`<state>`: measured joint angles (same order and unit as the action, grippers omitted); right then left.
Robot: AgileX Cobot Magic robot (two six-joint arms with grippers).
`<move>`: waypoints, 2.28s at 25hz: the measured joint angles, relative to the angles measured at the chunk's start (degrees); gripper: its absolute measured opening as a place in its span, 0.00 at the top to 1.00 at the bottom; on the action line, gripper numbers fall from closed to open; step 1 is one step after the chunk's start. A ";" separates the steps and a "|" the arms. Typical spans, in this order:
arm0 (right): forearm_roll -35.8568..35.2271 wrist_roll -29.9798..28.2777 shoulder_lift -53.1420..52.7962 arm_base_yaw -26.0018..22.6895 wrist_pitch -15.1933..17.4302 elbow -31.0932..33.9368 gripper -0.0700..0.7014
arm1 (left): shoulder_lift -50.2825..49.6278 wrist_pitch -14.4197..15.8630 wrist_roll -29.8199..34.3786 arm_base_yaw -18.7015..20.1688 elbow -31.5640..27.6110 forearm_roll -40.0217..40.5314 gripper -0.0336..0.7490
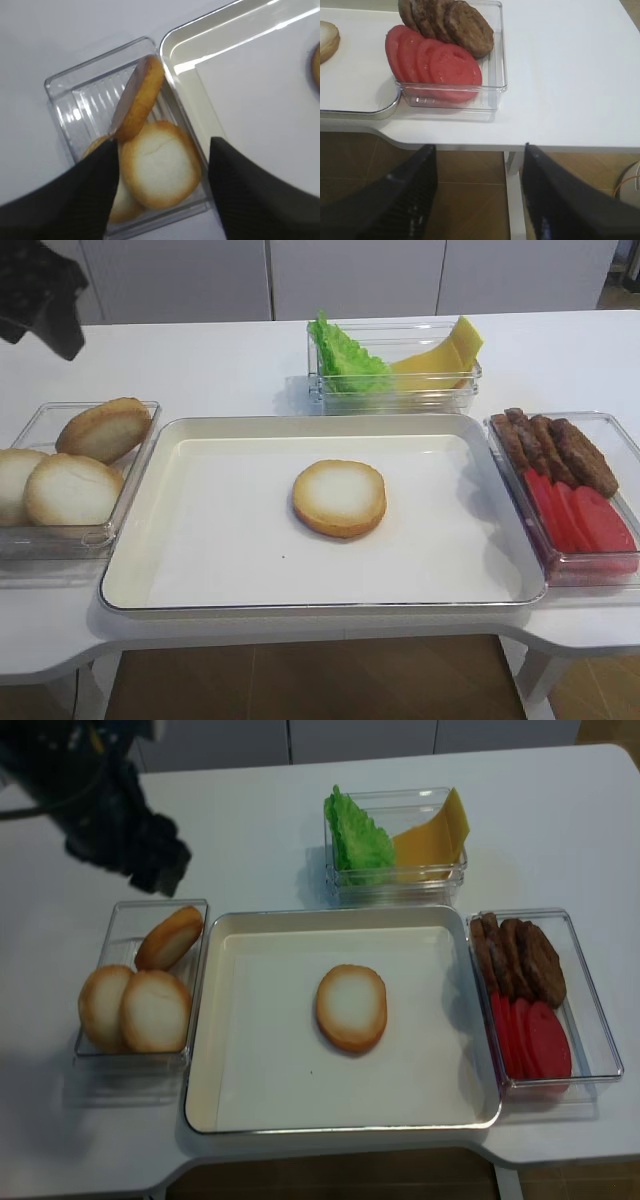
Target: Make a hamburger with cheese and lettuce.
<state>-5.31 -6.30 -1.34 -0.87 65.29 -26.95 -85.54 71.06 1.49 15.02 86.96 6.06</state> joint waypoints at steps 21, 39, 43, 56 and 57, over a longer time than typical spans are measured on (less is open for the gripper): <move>0.00 0.00 0.00 0.00 0.00 0.00 0.36 | 40.33 1.15 -5.56 -10.42 -27.41 -0.05 0.41; 0.00 0.00 0.00 0.00 0.00 0.00 0.36 | 72.95 1.86 -6.13 -10.42 -41.93 1.31 0.42; 0.00 0.00 0.00 0.00 0.00 0.00 0.36 | 78.78 2.08 -6.13 -10.45 -44.88 1.31 0.42; 0.00 0.09 0.00 0.00 0.00 0.00 0.36 | 86.50 2.32 -6.13 -10.54 -55.40 -1.85 0.42; 0.00 0.09 0.00 0.00 0.00 0.00 0.36 | 86.50 2.32 -6.13 -10.54 -55.76 -1.85 0.42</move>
<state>-5.31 -6.21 -1.34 -0.87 65.29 -26.95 0.97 73.38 -4.63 4.48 31.20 4.21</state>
